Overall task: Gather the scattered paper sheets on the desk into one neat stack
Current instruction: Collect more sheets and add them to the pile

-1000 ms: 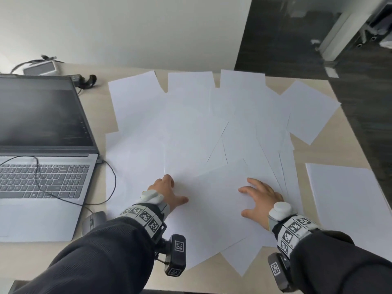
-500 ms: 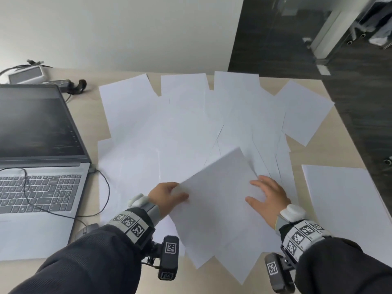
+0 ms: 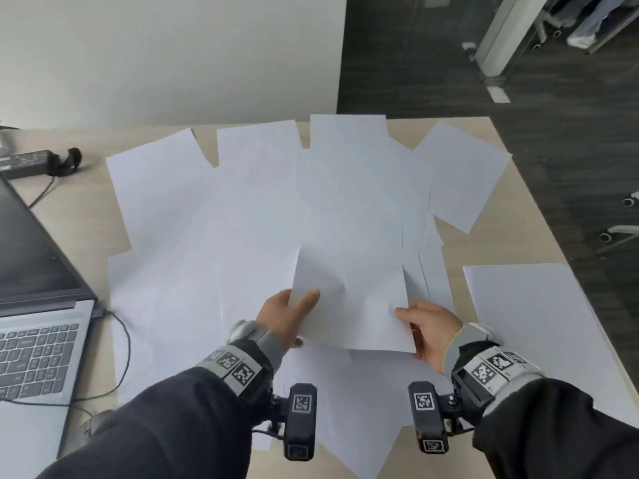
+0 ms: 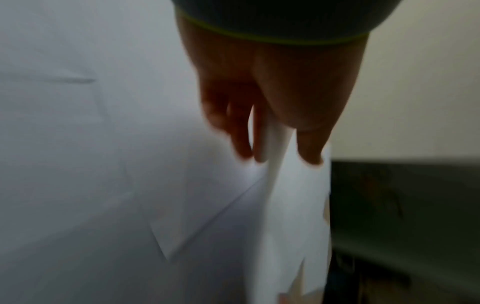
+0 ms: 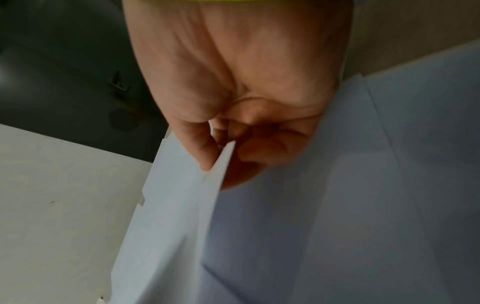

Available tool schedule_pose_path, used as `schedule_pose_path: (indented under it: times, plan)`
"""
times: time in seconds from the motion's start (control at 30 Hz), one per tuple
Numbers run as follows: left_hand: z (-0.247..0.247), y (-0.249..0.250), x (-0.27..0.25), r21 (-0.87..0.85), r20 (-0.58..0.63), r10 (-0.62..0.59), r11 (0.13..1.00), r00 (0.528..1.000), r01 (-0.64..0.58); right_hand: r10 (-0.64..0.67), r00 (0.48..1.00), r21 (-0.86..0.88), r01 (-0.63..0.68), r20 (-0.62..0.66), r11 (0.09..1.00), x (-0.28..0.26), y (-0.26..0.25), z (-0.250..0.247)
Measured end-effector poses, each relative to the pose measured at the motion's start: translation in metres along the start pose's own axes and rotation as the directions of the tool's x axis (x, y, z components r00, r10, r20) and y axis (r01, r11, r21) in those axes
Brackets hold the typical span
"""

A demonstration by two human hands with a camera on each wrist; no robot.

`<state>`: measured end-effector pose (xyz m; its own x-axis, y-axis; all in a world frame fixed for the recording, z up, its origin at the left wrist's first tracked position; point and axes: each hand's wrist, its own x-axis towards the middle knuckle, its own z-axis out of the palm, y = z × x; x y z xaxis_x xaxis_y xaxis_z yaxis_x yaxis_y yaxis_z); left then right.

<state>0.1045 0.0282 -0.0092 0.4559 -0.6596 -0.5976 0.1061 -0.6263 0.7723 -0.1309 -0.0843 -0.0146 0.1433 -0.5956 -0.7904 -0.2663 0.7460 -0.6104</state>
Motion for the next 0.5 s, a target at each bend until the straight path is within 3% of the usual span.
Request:
schedule_pose_path:
  times: [0.07, 0.13, 0.23, 0.33, 0.5]
  plan:
    - [-0.006, 0.006, 0.015, 0.371, -0.139, 0.259, 0.908, 0.956, -0.193, -0.066, 0.994, -0.064, 0.061, -0.085, 0.996, 0.008, -0.002, -0.011]
    - [-0.015, 0.010, 0.030, 0.609, -0.163, 0.377, 0.765, 0.912, -0.208, -0.113, 0.976, -0.152, 0.085, -0.185, 0.985, 0.011, -0.006, -0.023]
    - [-0.022, 0.008, 0.048, 0.796, -0.114, 0.226, 0.604, 0.968, -0.048, -0.147, 0.960, -0.175, 0.106, -0.238, 0.979, 0.016, -0.011, -0.042]
    - [-0.025, 0.000, 0.055, 0.870, -0.110, 0.153, 0.493, 0.982, 0.020, -0.173, 0.953, -0.177, 0.131, -0.247, 0.975, 0.020, -0.013, -0.052]
    - [-0.018, -0.012, 0.050, 0.872, -0.128, 0.194, 0.489, 0.973, 0.017, -0.255, 0.942, -0.268, 0.194, -0.217, 0.944, 0.023, -0.024, -0.057]
